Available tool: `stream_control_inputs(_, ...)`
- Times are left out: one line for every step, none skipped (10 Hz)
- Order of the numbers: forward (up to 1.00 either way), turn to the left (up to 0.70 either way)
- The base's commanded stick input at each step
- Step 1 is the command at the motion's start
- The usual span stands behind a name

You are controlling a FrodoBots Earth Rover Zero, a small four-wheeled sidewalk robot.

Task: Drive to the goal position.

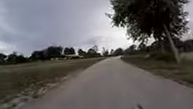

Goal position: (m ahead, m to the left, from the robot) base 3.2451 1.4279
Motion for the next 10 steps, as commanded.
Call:
stream_control_inputs(1.00,0.00)
stream_control_inputs(1.00,0.00)
stream_control_inputs(1.00,0.00)
stream_control_inputs(1.00,0.00)
stream_control_inputs(1.00,0.00)
stream_control_inputs(1.00,0.00)
stream_control_inputs(1.00,0.00)
stream_control_inputs(1.00,0.00)
stream_control_inputs(1.00,0.00)
stream_control_inputs(1.00,0.00)
